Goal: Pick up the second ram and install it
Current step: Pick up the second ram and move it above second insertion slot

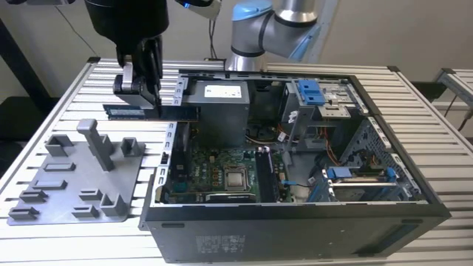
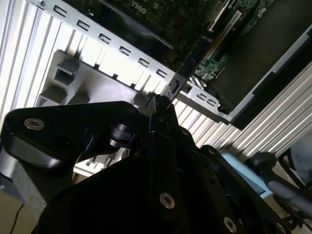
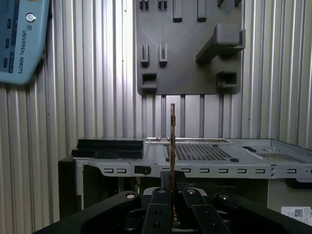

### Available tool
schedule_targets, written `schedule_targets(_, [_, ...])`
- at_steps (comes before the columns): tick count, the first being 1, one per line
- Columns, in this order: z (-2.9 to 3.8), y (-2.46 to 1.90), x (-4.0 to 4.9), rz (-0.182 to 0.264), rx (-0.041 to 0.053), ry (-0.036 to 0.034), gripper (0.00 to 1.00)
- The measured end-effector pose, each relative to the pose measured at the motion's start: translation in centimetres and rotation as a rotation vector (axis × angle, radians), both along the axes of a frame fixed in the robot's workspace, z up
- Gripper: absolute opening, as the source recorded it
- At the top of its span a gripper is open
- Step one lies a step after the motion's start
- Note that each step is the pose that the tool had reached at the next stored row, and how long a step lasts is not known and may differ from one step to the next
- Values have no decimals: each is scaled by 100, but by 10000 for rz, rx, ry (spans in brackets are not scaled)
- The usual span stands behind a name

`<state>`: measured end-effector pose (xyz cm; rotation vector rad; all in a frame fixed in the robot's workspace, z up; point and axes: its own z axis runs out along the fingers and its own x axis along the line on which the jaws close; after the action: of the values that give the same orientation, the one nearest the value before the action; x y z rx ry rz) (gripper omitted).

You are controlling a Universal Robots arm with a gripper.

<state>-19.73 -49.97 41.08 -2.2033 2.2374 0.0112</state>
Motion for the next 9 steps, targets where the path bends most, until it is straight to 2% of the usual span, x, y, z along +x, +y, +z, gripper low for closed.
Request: schedule_targets(9, [1, 0, 217, 1, -1, 25, 15])
